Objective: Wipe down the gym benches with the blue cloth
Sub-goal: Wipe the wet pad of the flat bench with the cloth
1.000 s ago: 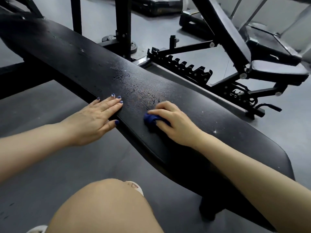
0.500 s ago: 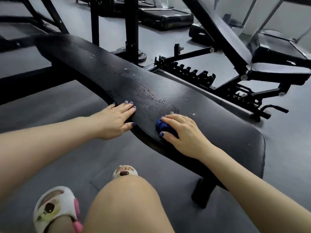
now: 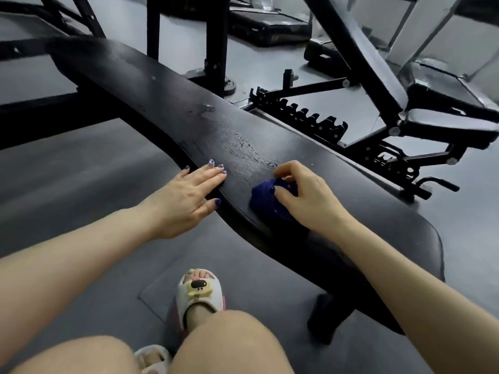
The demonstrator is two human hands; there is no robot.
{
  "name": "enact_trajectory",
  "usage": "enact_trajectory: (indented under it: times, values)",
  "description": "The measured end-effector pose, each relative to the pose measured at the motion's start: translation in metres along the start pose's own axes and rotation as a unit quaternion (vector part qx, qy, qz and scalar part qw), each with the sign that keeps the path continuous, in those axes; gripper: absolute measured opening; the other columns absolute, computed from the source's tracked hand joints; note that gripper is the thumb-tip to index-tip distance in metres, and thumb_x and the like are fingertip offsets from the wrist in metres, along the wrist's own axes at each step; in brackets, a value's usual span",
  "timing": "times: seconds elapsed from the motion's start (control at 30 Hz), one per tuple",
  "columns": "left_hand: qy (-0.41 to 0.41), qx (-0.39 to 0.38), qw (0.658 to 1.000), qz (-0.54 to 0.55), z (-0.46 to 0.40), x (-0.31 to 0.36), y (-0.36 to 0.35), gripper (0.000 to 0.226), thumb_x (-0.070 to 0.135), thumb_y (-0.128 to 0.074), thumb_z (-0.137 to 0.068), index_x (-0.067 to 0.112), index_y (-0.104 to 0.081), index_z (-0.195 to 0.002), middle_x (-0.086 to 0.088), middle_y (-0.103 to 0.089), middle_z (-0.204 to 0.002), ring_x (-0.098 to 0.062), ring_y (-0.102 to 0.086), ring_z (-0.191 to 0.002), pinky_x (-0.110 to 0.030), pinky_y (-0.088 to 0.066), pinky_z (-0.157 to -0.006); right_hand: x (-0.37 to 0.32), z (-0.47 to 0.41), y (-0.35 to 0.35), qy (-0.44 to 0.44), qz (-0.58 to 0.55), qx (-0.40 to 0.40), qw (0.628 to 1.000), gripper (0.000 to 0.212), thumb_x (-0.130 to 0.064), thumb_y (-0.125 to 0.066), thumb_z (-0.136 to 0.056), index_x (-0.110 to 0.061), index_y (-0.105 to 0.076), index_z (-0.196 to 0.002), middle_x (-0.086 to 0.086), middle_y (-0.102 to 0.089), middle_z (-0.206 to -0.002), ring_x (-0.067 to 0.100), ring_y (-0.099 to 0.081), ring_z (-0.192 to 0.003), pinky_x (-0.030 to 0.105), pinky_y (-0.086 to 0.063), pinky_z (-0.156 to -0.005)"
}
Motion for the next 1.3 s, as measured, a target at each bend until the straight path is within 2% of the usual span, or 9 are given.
enact_trajectory:
  times: [0.1, 0.17, 0.33, 0.47, 0.53, 0.63, 0.83, 1.1, 1.3]
  values:
    - [0.002, 0.036, 0.998, 0.045, 0.001, -0.001, -0.009, 0.079, 0.062, -0.004, -0.086, 0.024, -0.015, -0.154, 0.016, -0.004, -0.159, 0.007, 0.014, -0.142, -0.024, 0.006, -0.116, -0.004, 0.005, 0.000, 0.132, 0.044, 0.061, 0.988, 0.033, 0.001, -0.051, -0.088, -0.014, -0.064, -0.114, -0.003, -0.057, -0.122, 0.007, -0.055, -0.108, 0.016, -0.040, -0.096]
    - [0.002, 0.053, 0.996, 0.069, 0.002, -0.002, -0.013, 0.076, 0.062, -0.007, -0.088, 0.025, -0.017, -0.153, 0.017, -0.005, -0.159, 0.009, 0.015, -0.142, -0.025, 0.005, -0.116, -0.001, 0.016, -0.003, 0.177, 0.076, 0.034, 0.981, 0.036, -0.002, -0.046, -0.086, -0.013, -0.071, -0.110, -0.001, -0.060, -0.128, 0.011, -0.054, -0.118, 0.017, -0.038, -0.104]
    - [-0.008, 0.082, 0.993, 0.079, 0.002, -0.005, -0.019, 0.071, 0.059, -0.011, -0.091, 0.024, -0.021, -0.153, 0.016, -0.010, -0.158, 0.007, 0.011, -0.143, -0.024, 0.005, -0.116, 0.016, 0.007, -0.012, 0.182, 0.115, -0.049, 0.975, 0.041, -0.029, -0.066, -0.087, -0.015, -0.063, -0.126, 0.000, -0.055, -0.136, 0.013, -0.048, -0.129, 0.021, -0.032, -0.111]
    - [-0.003, 0.098, 0.991, 0.089, 0.004, -0.003, -0.021, 0.069, 0.057, -0.014, -0.093, 0.024, -0.023, -0.152, 0.015, -0.014, -0.158, 0.007, 0.008, -0.144, -0.024, 0.004, -0.116, 0.005, -0.046, -0.032, 0.153, 0.073, -0.034, 0.985, 0.030, -0.023, -0.069, -0.087, -0.013, -0.069, -0.115, 0.003, -0.064, -0.121, 0.016, -0.058, -0.114, 0.012, -0.035, -0.102]
    - [0.006, 0.107, 0.990, 0.093, 0.004, -0.002, -0.020, 0.069, 0.056, -0.014, -0.092, 0.023, -0.024, -0.152, 0.013, -0.016, -0.159, 0.005, 0.005, -0.144, -0.027, 0.001, -0.118, -0.003, -0.051, -0.046, 0.137, 0.064, -0.010, 0.988, 0.028, -0.019, -0.068, -0.085, -0.012, -0.070, -0.113, 0.004, -0.063, -0.117, 0.019, -0.058, -0.111, 0.018, -0.037, -0.102]
    - [0.014, 0.112, 0.988, 0.105, 0.005, 0.002, -0.020, 0.071, 0.057, -0.012, -0.091, 0.022, -0.026, -0.152, 0.014, -0.016, -0.158, 0.004, 0.004, -0.145, -0.030, 0.000, -0.118, -0.006, -0.008, -0.045, 0.153, 0.064, 0.004, 0.986, 0.027, -0.015, -0.064, -0.084, -0.010, -0.068, -0.110, 0.007, -0.060, -0.116, 0.023, -0.056, -0.109, 0.031, -0.041, -0.101]
    - [0.016, 0.117, 0.986, 0.117, 0.004, 0.002, -0.023, 0.072, 0.058, -0.014, -0.090, 0.022, -0.026, -0.152, 0.015, -0.015, -0.158, 0.005, 0.005, -0.145, -0.031, 0.001, -0.119, 0.021, 0.111, 0.005, 0.157, 0.094, -0.050, 0.982, 0.028, -0.025, -0.053, -0.095, -0.013, -0.062, -0.118, 0.002, -0.049, -0.133, 0.019, -0.049, -0.120, 0.025, -0.039, -0.102]
    - [0.019, 0.114, 0.988, 0.105, 0.005, 0.002, -0.022, 0.069, 0.057, -0.015, -0.092, 0.023, -0.025, -0.152, 0.017, -0.013, -0.157, 0.004, 0.003, -0.145, -0.030, -0.001, -0.118, 0.001, -0.038, -0.055, 0.130, 0.103, -0.028, 0.986, 0.036, -0.026, -0.052, -0.088, -0.006, -0.061, -0.117, 0.015, -0.048, -0.121, 0.033, -0.048, -0.113, 0.044, -0.037, -0.104]
    - [0.015, 0.120, 0.988, 0.100, 0.005, 0.001, -0.023, 0.067, 0.055, -0.016, -0.093, 0.023, -0.026, -0.151, 0.019, -0.013, -0.156, 0.002, 0.002, -0.146, -0.028, 0.002, -0.118, 0.042, -0.022, -0.017, 0.158, 0.094, -0.053, 0.982, 0.026, -0.016, -0.058, -0.089, -0.005, -0.063, -0.112, 0.013, -0.053, -0.116, 0.029, -0.052, -0.109, 0.043, -0.041, -0.101]
Point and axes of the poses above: each hand's wrist, its own z-axis away from the middle knuckle, its own y-axis out of the back of the hand, x = y × z, the point moved 1 cm from there along -z, towards the middle knuckle
